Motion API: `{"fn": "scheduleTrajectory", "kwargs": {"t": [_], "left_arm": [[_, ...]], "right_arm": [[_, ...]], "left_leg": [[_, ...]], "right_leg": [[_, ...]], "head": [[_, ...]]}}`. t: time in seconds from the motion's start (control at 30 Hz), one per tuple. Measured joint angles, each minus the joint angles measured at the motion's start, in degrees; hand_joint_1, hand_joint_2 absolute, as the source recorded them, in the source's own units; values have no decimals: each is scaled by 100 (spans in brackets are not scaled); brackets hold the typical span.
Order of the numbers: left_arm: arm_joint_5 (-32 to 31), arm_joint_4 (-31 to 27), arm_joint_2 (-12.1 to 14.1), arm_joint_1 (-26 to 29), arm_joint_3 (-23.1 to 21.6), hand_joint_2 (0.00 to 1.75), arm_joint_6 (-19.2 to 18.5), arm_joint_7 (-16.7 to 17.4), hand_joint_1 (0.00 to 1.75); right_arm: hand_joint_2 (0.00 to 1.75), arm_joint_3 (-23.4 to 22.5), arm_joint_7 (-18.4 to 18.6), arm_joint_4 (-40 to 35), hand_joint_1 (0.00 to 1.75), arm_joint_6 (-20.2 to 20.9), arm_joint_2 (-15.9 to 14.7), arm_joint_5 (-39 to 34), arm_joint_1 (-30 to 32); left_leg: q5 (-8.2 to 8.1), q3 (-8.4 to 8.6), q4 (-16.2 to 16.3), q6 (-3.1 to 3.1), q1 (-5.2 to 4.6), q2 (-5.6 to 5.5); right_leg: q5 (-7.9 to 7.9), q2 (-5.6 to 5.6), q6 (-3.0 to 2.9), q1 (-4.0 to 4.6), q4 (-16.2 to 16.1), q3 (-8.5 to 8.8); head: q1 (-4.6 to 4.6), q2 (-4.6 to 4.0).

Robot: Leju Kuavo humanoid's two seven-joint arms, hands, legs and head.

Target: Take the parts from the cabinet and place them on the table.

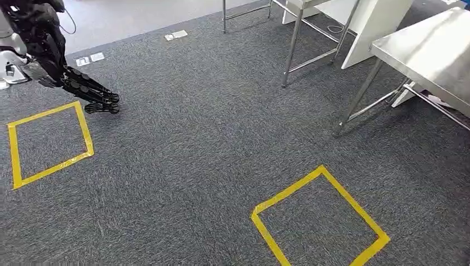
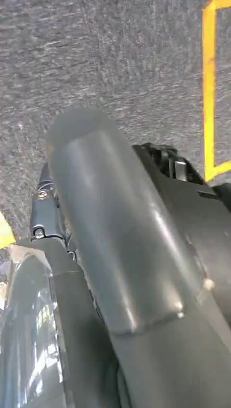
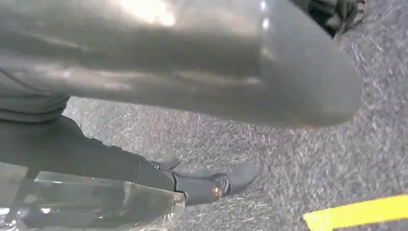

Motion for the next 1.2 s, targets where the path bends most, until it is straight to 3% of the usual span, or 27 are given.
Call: {"fn": "scheduleTrajectory", "kwargs": {"t": [0.03, 0.07, 0.13, 0.17, 0.2, 0.27, 0.3, 0.33, 0.37, 0.47, 0.5, 0.53, 0.57, 0.63, 0.67, 0.7, 0.73, 0.77, 0.8, 0.83, 0.87, 0.97, 1.0, 1.07, 1.1, 1.17, 1.2], "left_arm": [[37, 0, 7, 5, 0, 0, -15, -13, 0], [59, 0, 15, 4, 2, 0, 20, -22, 0], [63, 0, 13, 4, 2, 0, 86, -39, 0], [70, 0, 13, 8, 2, 0, 161, -46, 0], [94, 2, 11, 22, 2, 0, 217, -57, 0], [111, 2, 2, 36, 7, 0, 332, -103, 0], [118, 2, -4, 35, 9, 0, 361, -118, 0], [118, 2, -13, 35, 9, 0, 387, -127, 0], [120, 2, -15, 33, 11, 0, 402, -129, 0], [124, 2, -31, 74, 15, 0, 424, -131, 0], [124, 2, -31, 87, 18, 0, 424, -131, 0], [124, 2, -39, 94, 17, 0, 424, -131, 0], [129, 2, -46, 91, 18, 0, 426, -131, 0], [157, 2, -55, 89, 20, 0, 450, -133, 0], [162, 2, -66, 94, 24, 0, 483, -138, 0], [164, 2, -77, 109, 31, 0, 538, -140, 0], [164, 2, -81, 119, 39, 0, 562, -142, 0], [162, 2, -90, 124, 59, 0, 584, -146, 0], [159, 2, -94, 123, 66, 0, 617, -160, 0], [142, 2, -101, 117, 66, 0, 627, -173, 0], [113, 2, -114, 105, 66, 0, 630, -179, 0], [33, 9, -131, 125, 66, 0, 807, -201, 0], [13, 13, -140, 123, 66, 0, 886, -216, 0], [-20, 13, -147, 118, 68, 0, 994, -232, 0], [-24, 13, -146, 114, 70, 0, 999, -232, 0], [-35, 13, -149, 115, 68, 0, 1030, -240, 0], [-63, 15, -149, 123, 68, 0, 1058, -269, 0]], "right_arm": [[0, 13, 13, 0, 0, 35, -9, 15, 5], [0, 22, 44, 0, 0, 55, -4, 26, 12], [0, 37, 83, 7, 0, 100, -18, 46, 43], [0, 39, 98, 9, 0, 103, -26, 70, 62], [0, 41, 109, 9, 0, 114, -42, 74, 72], [0, 46, 111, 9, 0, 157, -61, 107, 60], [0, 52, 111, 9, 0, 166, -68, 118, 57], [0, 59, 111, 11, 0, 175, -79, 122, 58], [0, 74, 111, 17, 0, 177, -81, 135, 57], [0, 107, 127, 15, 0, 177, -87, 177, 41], [0, 125, 129, 15, 0, 177, -83, 192, 33], [0, 142, 133, 15, 0, 179, -83, 210, 29], [0, 153, 133, 15, 0, 196, -83, 221, 40], [0, 157, 135, 15, 0, 227, -92, 240, 84], [0, 162, 142, 15, 0, 229, -103, 245, 92], [0, 168, 157, 15, 0, 229, -109, 256, 90], [0, 175, 164, 15, 0, 229, -109, 260, 84], [0, 175, 166, 15, 0, 229, -109, 260, 80], [0, 177, 166, 15, 0, 229, -107, 262, 78], [0, 177, 166, 15, 0, 229, -105, 267, 79], [0, 177, 166, 15, 0, 229, -105, 269, 92], [0, 175, 168, 15, 0, 212, -109, 256, 73], [0, 175, 170, 15, 0, 203, -109, 249, 69], [0, 173, 173, 15, 0, 199, -114, 238, 87], [0, 173, 173, 15, 0, 199, -116, 236, 107], [0, 170, 184, 17, 0, 199, -122, 232, 142], [0, 168, 190, 17, 0, 199, -127, 223, 156]], "left_leg": [[24, -13, -17, 38, -12, -48], [42, -39, -16, 69, -15, -120], [56, -70, -15, 91, -39, -300], [61, -76, -12, 96, -46, -388], [65, -75, -11, 97, -54, -477], [73, -70, 3, 83, -56, -662], [79, -69, 12, 73, -55, -739], [87, -92, 27, 50, -62, -801], [79, -110, 56, 7, -96, -874], [142, -154, 1, -118, -57, -1008], [123, -178, 45, -131, -39, -966], [-28, -251, 218, -143, -77, -565], [-284, -414, 578, -171, -72, -347], [-739, -857, 1535, -212, -47, -231], [-829, -1003, 1849, -226, -41, -213], [-773, -1003, 1875, -232, -36, -196], [-615, -865, 1636, -231, -32, -180], [-384, -587, 1154, -224, -30, -135], [-180, -268, 609, -209, -30, -11], [-92, 5, 165, -189, -39, 267], [-104, 31, 96, -144, -69, 298], [-93, -23, 84, -36, -152, 89], [-26, 21, 0, 48, -106, 6], [33, 4, -33, 132, -94, -94], [43, -16, -33, 147, -95, -169], [57, -44, -29, 162, -107, -355], [63, -45, -28, 157, -107, -452]], "right_leg": [[-153, 327, -27, -8, 215, -78], [-369, 533, -66, -19, 640, -271], [-718, 692, -83, -18, 1602, -750], [-750, 713, -54, -7, 1850, -887], [-673, 724, -12, -8, 1820, -899], [-221, 777, 101, -13, 963, -538], [-11, 890, 129, -24, 467, -315], [65, 1244, 107, -71, 99, -183], [92, 1190, 44, -43, 75, -215], [118, 1028, -91, 21, 86, -160], [167, 950, -161, -86, 48, -161], [175, 881, -184, -65, 47, -161], [177, 793, -237, -43, 48, -163], [170, 589, -262, 0, 50, -176], [169, 499, -262, 9, 51, -188], [168, 411, -261, 15, 51, -190], [164, 342, -264, 16, 51, -189], [159, 272, -267, 16, 51, -186], [140, 212, -256, 16, 51, -172], [128, 166, -238, 43, 53, -132], [98, 112, -193, 98, 60, -174], [103, -42, -108, 81, 36, -98], [68, -28, -64, 94, 59, -99], [-185, 517, -95, 35, 450, -272], [-395, 643, -123, 23, 882, -478], [-713, 713, -124, 19, 1779, -920], [-700, 722, -77, 21, 1926, -1003]], "head": [[40, 0], [44, 0], [37, 0], [46, 0], [37, 0], [41, 0], [44, 0], [46, 0], [37, 0], [35, 0], [28, 0], [13, 0], [-20, 0], [-17, 0], [-20, 0], [-15, 0], [-22, 0], [-20, 0], [-22, 0], [-24, 0], [-15, 0], [2, 0], [2, 0], [22, 0], [28, 0], [26, 0], [26, 0]]}}
